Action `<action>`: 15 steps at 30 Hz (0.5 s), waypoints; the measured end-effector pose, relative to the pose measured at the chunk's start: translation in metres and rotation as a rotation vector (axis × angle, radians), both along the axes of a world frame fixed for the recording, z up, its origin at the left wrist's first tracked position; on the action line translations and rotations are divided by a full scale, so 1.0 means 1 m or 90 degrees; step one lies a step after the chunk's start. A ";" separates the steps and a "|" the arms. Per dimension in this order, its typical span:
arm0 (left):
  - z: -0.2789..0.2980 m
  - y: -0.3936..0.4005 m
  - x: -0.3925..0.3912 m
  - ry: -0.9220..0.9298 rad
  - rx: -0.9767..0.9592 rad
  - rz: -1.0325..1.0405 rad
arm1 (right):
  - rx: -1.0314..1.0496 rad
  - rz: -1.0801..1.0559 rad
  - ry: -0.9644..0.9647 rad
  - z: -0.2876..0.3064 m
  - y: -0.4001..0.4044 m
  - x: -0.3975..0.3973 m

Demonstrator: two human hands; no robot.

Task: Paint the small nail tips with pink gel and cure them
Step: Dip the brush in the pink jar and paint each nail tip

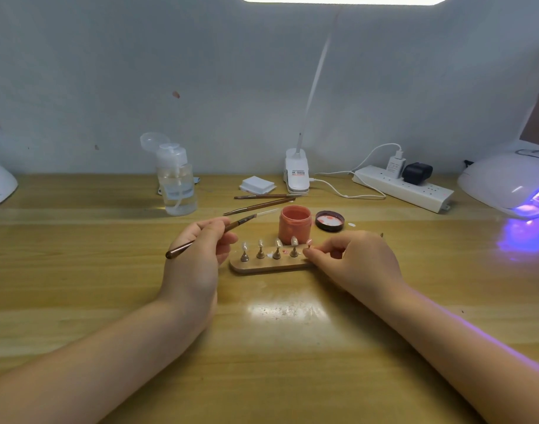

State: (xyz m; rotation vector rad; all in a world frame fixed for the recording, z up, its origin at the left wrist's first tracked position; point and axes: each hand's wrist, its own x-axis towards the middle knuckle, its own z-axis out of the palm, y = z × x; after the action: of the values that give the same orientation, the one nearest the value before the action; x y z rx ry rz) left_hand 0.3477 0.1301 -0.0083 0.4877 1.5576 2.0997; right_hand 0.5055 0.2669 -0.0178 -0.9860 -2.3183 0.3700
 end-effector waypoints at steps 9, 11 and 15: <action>0.000 0.000 0.002 -0.009 0.005 -0.006 | 0.189 0.000 -0.135 0.000 -0.008 0.000; -0.001 0.000 0.003 -0.007 0.007 -0.012 | 0.191 -0.018 -0.147 0.000 -0.005 0.001; -0.002 0.001 0.005 -0.030 0.023 -0.028 | 0.193 -0.035 -0.140 -0.001 -0.003 0.002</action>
State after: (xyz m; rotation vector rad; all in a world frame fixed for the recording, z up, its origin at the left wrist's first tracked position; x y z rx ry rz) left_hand 0.3527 0.1308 -0.0107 0.4765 1.4719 2.0943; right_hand 0.5072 0.2644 -0.0183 -0.9743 -2.4418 -0.1180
